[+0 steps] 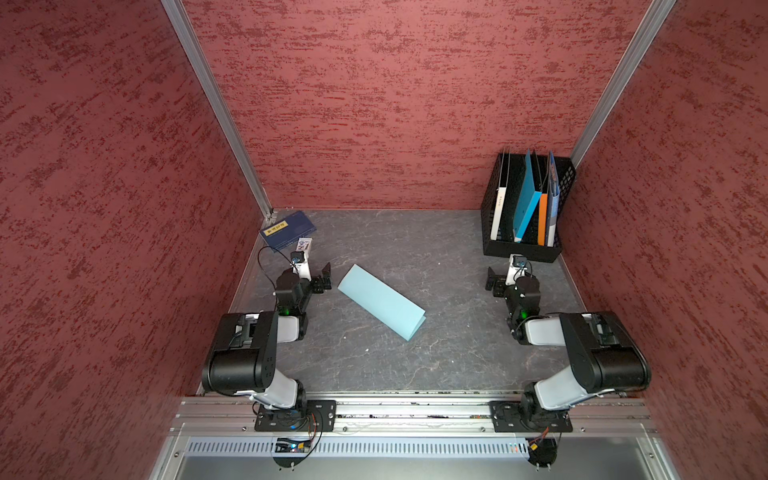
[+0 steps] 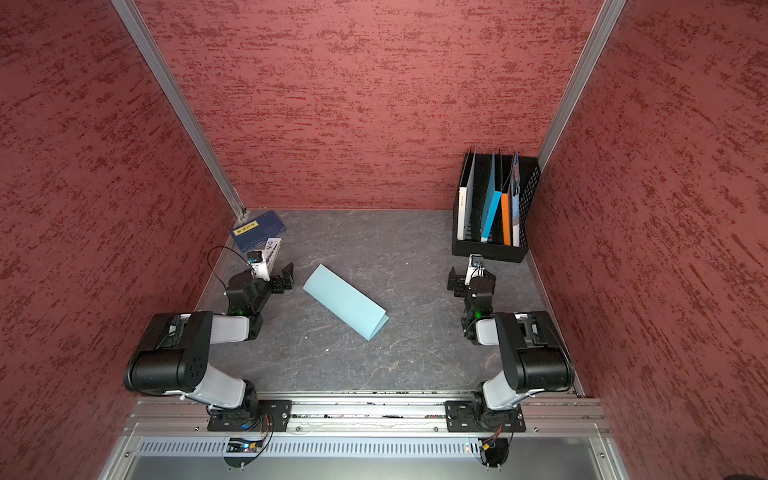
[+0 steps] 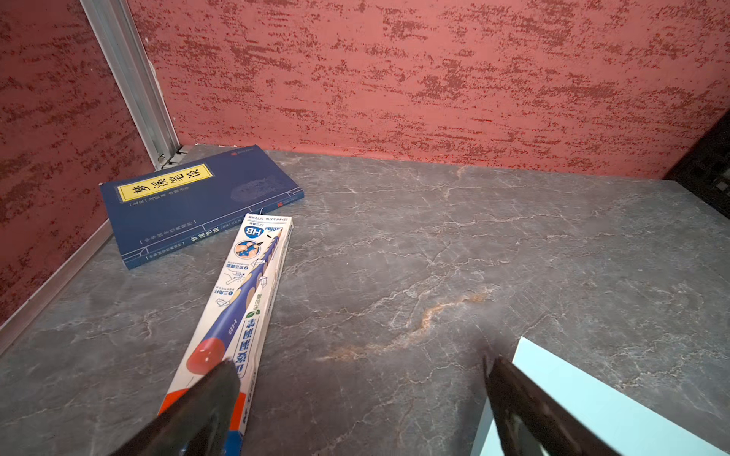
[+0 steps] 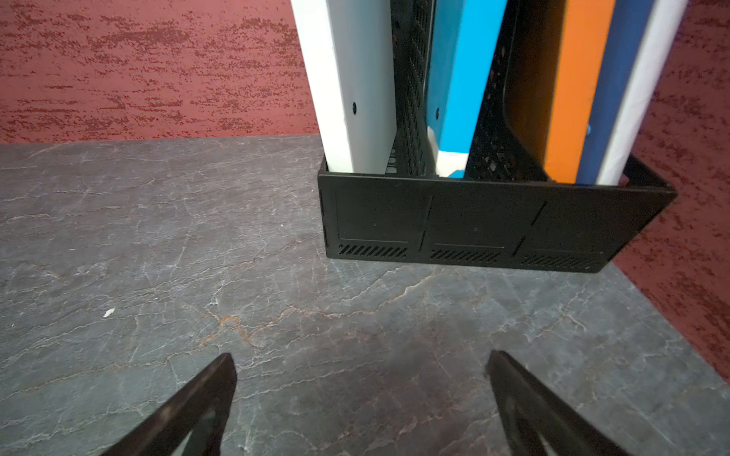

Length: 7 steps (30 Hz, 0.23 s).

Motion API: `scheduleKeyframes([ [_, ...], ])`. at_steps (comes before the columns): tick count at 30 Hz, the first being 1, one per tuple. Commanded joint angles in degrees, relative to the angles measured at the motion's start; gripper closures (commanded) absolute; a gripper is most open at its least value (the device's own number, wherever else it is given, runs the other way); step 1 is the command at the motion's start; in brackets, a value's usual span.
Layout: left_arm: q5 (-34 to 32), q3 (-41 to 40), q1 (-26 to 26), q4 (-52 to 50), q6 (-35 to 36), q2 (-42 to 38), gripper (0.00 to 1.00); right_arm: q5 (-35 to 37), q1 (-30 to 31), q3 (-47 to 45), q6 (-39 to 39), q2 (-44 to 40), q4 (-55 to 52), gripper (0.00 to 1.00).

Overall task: Fold the rectangular paper in half along the long edge
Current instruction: Reset both arms

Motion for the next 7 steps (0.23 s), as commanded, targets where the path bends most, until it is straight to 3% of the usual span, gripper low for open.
scheduleKeyframes([
  [1,-0.12,0.13,-0.2,-0.17,-0.11,-0.19,0.0,-0.87,-0.37,1.09,0.4,-0.07,1.19,0.01],
  [7,-0.17,0.13,-0.27,-0.36,-0.13,-0.24,0.0,-1.24,-0.39,1.29,0.31,-0.28,0.59,0.01],
])
